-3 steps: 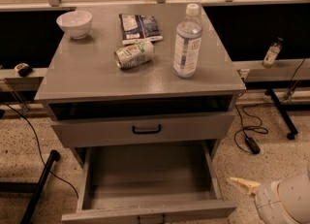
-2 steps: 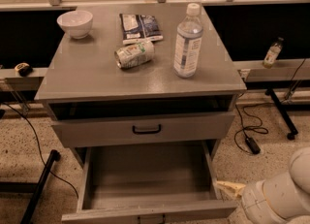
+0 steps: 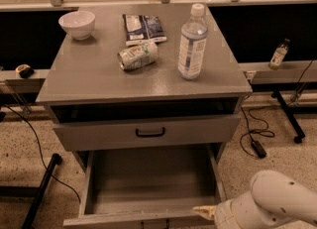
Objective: Close middle drawer
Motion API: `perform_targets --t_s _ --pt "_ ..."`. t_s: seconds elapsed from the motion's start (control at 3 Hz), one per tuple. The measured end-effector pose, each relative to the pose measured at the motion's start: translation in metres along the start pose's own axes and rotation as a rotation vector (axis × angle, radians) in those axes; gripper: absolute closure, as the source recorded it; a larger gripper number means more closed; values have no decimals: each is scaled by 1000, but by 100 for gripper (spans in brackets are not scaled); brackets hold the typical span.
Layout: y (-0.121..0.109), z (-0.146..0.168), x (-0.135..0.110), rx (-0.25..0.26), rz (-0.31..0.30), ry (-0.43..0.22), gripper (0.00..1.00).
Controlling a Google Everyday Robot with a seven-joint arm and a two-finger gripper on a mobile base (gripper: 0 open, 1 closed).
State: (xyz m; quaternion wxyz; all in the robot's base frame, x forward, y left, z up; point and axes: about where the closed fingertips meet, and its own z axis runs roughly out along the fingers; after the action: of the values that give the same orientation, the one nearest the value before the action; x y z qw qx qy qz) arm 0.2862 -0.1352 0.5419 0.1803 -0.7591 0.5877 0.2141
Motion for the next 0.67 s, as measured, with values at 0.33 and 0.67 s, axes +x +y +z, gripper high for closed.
perform_targets --t_s 0.33,0.67 --pt "-7 33 5 14 26 -12 39" --pt "-12 55 10 24 47 -20 62"
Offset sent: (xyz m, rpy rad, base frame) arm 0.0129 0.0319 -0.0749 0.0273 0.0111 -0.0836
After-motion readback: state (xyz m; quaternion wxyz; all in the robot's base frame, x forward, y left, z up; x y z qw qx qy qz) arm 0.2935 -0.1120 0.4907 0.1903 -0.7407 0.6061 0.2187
